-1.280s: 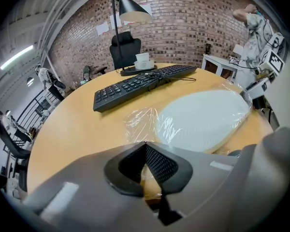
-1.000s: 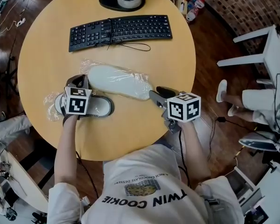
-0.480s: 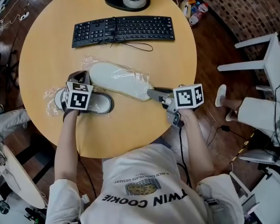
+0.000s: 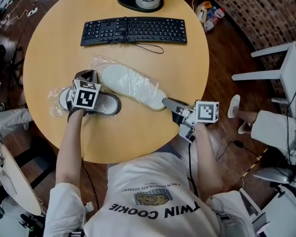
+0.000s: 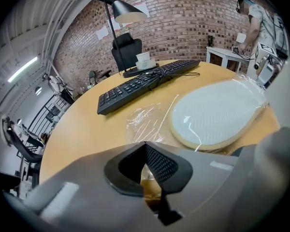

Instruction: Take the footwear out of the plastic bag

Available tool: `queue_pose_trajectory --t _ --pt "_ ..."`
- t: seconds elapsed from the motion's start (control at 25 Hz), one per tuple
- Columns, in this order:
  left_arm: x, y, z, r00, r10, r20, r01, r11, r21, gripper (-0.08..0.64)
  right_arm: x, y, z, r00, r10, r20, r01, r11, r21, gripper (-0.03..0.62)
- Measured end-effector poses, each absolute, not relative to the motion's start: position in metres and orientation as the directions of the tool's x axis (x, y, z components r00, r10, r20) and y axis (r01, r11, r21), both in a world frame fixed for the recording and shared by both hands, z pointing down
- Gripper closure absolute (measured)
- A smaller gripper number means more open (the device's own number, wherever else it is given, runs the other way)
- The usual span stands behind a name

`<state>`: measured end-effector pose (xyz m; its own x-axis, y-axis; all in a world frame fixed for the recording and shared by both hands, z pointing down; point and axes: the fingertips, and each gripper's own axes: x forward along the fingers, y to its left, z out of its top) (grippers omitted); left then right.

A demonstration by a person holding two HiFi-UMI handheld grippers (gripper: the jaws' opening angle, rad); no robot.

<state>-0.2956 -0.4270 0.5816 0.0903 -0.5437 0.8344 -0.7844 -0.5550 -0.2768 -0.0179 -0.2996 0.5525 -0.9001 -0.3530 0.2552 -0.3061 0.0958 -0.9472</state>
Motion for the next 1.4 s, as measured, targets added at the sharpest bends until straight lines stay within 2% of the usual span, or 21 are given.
queue_pose_trajectory --t 0.44,1.04,1.4 --pt "-0.297 -0.426 0.583 0.068 -0.551 0.832 -0.795 -0.533 -0.289 0.555 0.041 -0.263 0.552 -0.871 -0.427 0.243 -0.299 0.069 -0.952 0.529" --pt "-0.297 -0.429 0.581 0.043 -0.555 0.831 -0.805 -0.512 -0.3 0.555 0.112 -0.215 0.557 -0.848 -0.466 0.254 -0.302 0.031 -0.953 0.529" --pt "-0.32 -0.433 0.582 -0.01 -0.553 0.833 -0.849 -0.435 -0.299 0.555 0.15 -0.201 0.567 -0.827 -0.5 0.258 -0.304 0.01 -0.953 0.529"
